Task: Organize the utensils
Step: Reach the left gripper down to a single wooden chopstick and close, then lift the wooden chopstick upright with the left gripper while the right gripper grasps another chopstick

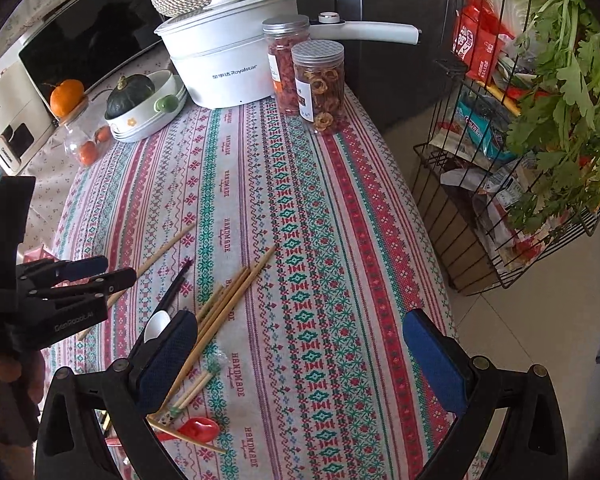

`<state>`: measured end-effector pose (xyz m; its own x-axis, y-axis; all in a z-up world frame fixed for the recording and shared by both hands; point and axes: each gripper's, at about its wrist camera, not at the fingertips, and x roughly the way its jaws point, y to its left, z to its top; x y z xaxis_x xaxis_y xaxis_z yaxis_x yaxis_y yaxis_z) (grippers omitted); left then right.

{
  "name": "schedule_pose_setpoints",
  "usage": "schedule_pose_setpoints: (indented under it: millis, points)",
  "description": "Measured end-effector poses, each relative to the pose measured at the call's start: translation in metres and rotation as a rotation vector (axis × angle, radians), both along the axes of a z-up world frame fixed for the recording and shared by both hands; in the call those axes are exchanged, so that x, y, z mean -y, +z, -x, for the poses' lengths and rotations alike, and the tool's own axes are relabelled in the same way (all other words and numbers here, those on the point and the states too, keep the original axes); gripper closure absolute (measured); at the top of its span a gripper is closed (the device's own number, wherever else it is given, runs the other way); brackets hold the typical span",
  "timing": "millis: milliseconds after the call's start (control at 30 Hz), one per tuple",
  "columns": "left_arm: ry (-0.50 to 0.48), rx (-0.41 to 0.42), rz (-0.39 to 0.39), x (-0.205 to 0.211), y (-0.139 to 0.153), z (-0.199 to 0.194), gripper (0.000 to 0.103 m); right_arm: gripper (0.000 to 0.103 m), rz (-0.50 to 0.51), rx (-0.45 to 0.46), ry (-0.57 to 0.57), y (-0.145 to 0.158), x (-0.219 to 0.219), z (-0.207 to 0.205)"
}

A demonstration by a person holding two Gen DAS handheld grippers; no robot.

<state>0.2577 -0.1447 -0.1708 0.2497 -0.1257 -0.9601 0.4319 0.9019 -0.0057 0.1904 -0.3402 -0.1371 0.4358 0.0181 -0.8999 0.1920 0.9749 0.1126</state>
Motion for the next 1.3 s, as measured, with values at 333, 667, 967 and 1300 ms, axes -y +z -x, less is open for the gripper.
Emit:
schedule_pose_setpoints:
  millis: [333, 667, 967, 1300]
  points:
    - [0.035, -0.043, -0.02, 0.011, -0.024, -0.015, 0.086, 0.001, -0.054, -0.06, 0.006, -0.021, 0.009, -0.012]
    - [0.006, 0.165, -0.01, -0.007, 0.038, 0.029, 0.096, 0.001, -0.098, -0.092, 0.001, -0.035, 0.009, -0.017]
    - [0.004, 0.354, 0.099, -0.06, 0.111, 0.086, 0.096, 0.021, -0.147, -0.13, -0.01, -0.053, -0.002, -0.029]
    - [0.141, 0.424, 0.223, -0.128, 0.119, 0.121, 0.096, 0.074, -0.171, -0.163, -0.032, -0.079, -0.024, -0.052]
